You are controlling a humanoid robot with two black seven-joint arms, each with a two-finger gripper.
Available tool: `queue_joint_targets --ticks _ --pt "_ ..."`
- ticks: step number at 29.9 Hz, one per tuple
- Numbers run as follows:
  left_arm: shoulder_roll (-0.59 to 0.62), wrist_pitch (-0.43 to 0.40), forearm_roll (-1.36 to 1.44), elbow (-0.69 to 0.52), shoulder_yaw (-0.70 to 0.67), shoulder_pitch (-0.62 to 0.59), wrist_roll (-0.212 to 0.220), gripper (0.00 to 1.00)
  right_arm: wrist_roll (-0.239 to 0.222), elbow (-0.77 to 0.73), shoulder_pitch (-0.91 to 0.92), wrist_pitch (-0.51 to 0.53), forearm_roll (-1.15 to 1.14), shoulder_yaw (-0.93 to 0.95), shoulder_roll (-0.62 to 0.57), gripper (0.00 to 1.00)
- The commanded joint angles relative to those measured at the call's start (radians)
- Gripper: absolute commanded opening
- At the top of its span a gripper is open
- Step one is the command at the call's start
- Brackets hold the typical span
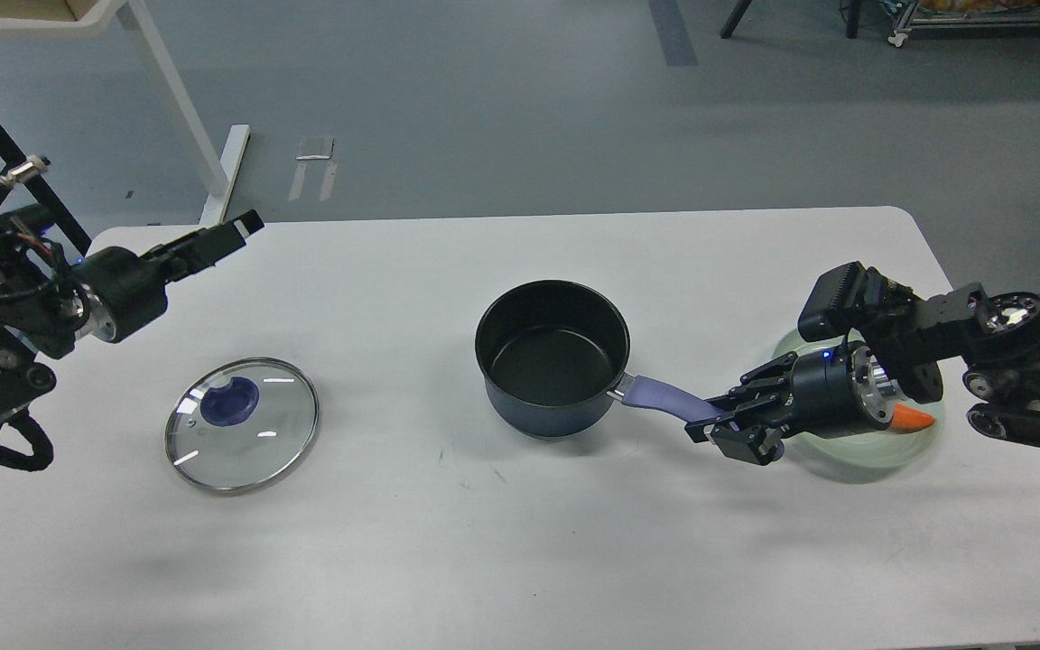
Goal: Open pot lid
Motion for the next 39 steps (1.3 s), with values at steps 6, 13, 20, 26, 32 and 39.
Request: queue_joint_targets --ticks 6,13,20,26,32,39 --pt "-0.059 -0.108 -0.453 0.008 -0.074 -0.032 0.0 0.99 0.0 -0.001 -0.003 0.0 0.0 0.0 0.001 0.32" --pt "-0.114 -0.201 -0.59 0.036 -0.176 0.01 0.013 0.99 0.0 -0.001 -0.003 0.0 0.001 0.0 0.002 0.38" --pt "-0.125 -0.276 -0.625 0.074 -0.194 0.01 0.061 0.99 0.0 0.008 0.002 0.0 0.037 0.001 -0.014 0.62" --pt "-0.125 -0.316 -0.653 0.076 -0.194 0.011 0.068 0.99 0.0 0.066 0.049 0.0 0.145 0.021 -0.103 0.95" --pt "-0.137 -0.327 -0.655 0.074 -0.194 0.015 0.067 0.99 0.0 0.07 0.032 -0.003 0.438 0.127 -0.189 0.96" --pt "-0.148 -0.327 -0.667 0.074 -0.197 0.033 0.064 0.99 0.0 0.021 -0.145 -0.044 0.915 0.352 -0.214 0.96"
